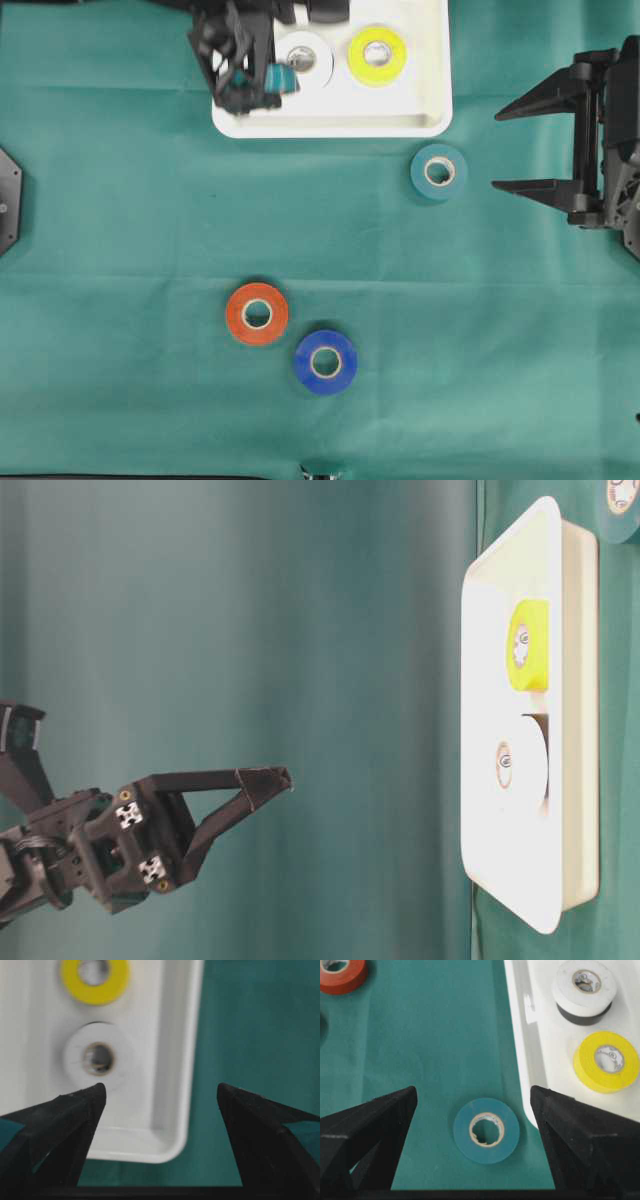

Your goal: Pick up the tape from a random location and place it into the white case.

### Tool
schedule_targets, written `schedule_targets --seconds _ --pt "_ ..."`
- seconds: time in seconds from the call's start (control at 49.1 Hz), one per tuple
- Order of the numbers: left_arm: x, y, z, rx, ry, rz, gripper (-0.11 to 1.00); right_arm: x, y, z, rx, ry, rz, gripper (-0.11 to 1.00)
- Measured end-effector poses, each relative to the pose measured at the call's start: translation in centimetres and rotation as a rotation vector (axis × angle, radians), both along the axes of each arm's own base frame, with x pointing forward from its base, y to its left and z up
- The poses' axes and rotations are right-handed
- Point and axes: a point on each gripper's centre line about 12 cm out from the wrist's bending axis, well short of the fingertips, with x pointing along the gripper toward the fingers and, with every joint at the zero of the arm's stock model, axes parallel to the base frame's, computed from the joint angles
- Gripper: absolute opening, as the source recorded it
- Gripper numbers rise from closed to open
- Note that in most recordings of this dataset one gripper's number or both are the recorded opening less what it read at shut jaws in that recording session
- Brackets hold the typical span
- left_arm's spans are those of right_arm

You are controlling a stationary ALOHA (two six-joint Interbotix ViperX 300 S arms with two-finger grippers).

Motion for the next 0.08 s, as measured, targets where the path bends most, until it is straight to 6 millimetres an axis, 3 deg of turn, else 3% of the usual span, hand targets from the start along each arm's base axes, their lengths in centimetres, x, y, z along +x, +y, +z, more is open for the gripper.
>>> schedule_targets --seconds 0.081 --pt "0.02 -1.4 0.04 -0.012 -0.003 -0.013 1.0 -0.01 0.0 -0.04 -0.001 0.0 0.001 0.89"
